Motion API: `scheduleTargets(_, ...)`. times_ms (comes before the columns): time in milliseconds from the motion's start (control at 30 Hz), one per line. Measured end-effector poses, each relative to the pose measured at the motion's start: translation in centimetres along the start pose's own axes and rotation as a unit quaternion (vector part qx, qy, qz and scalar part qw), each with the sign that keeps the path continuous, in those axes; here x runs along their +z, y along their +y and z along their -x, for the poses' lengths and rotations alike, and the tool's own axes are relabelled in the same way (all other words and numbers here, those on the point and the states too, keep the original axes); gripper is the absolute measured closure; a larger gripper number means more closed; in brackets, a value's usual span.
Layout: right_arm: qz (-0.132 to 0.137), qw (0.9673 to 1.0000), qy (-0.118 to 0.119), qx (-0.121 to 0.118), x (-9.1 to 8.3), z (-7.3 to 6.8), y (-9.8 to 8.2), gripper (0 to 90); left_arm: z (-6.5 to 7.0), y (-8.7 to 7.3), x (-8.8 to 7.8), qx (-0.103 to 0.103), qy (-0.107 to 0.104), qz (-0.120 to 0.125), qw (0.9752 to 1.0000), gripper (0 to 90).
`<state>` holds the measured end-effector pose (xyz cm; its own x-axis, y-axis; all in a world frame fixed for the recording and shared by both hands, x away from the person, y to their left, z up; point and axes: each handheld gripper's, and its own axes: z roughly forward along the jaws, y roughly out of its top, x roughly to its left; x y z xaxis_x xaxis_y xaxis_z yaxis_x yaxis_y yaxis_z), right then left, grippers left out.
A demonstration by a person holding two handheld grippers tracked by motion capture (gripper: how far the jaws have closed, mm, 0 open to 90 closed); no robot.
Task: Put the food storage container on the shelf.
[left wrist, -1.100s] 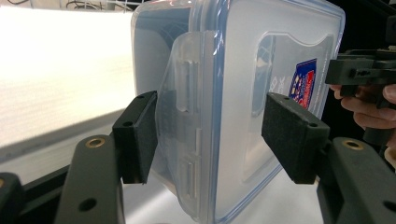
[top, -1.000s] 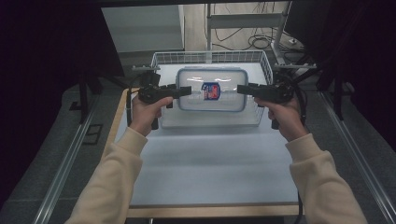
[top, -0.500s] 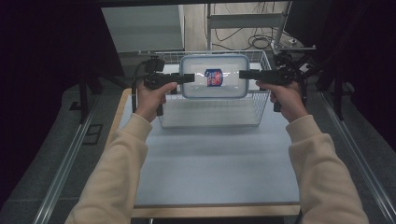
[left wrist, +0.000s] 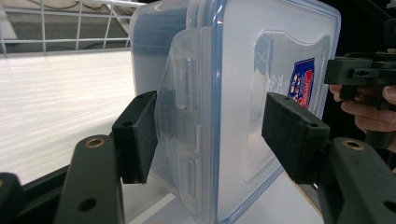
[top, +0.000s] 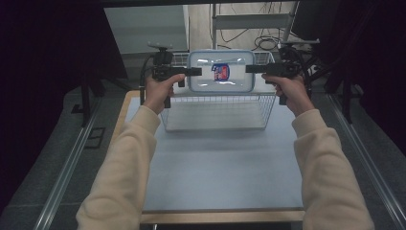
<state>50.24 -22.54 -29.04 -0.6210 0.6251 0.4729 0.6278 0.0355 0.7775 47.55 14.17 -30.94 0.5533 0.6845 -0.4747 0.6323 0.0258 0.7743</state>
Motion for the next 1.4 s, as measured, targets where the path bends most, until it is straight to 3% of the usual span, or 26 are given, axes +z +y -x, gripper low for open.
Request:
scheduleTargets(133, 0.001, 1.0000, 0.000, 0.007, 0.2, 0.1, 0.2, 50.9, -0.1, 0.3, 0.1, -0.009, 0.001, -0.003, 1.0000, 37.1)
scheduleTargets(333, 0.001, 0.9996, -0.001, 0.029, 0.8, 0.9, 0.6, 50.1, -1.1, 1.0, 1.1, -0.042, -0.010, 0.003, 0.9991, 36.0)
scheduleTargets(467, -0.005, 0.9992, -0.006, 0.039, 1.1, 1.3, 0.9, 49.1, -1.8, 1.5, 1.6, -0.047, -0.016, -0.006, 0.9987, 34.3)
scheduleTargets(600, -0.004, 0.9988, -0.020, 0.044, 1.3, 1.6, 1.1, 47.7, -2.4, 1.7, 2.2, -0.066, -0.026, -0.011, 0.9974, 32.5)
scheduleTargets(633, -0.003, 0.9987, -0.030, 0.042, 1.6, 1.8, 1.1, 50.6, -3.0, 1.6, 2.5, -0.081, -0.035, -0.022, 0.9958, 31.1)
scheduleTargets(700, -0.001, 0.9980, -0.038, 0.051, 1.8, 1.9, 1.1, 50.6, -3.6, 1.5, 2.8, -0.096, -0.045, -0.018, 0.9942, 29.5)
scheduleTargets(833, 0.007, 0.9976, -0.044, 0.053, 2.1, 2.0, 0.8, 50.8, -4.1, 1.4, 3.4, -0.111, -0.048, -0.022, 0.9924, 26.0)
scheduleTargets(1000, 0.014, 0.9972, -0.054, 0.050, 2.0, 1.9, 0.5, 48.5, -3.9, 1.3, 3.8, -0.104, -0.044, -0.016, 0.9935, 20.1)
scheduleTargets(1033, 0.020, 0.9970, -0.060, 0.045, 1.8, 1.9, 0.4, 47.3, -3.5, 1.4, 3.8, -0.091, -0.026, -0.011, 0.9955, 18.7)
scheduleTargets(1100, 0.034, 0.9968, -0.060, 0.040, 1.4, 1.8, 0.3, 46.3, -3.2, 1.4, 3.6, -0.087, -0.014, -0.004, 0.9961, 16.5)
scheduleTargets(1300, 0.044, 0.9978, -0.048, 0.014, -0.5, 1.2, -0.4, 42.0, -1.7, 1.3, 1.5, -0.057, -0.010, 0.026, 0.9980, 12.6)
scheduleTargets(1400, 0.044, 0.9980, -0.046, -0.002, -1.2, 0.8, -0.9, 39.9, -0.9, 0.7, 0.5, -0.044, -0.014, 0.028, 0.9985, 12.7)
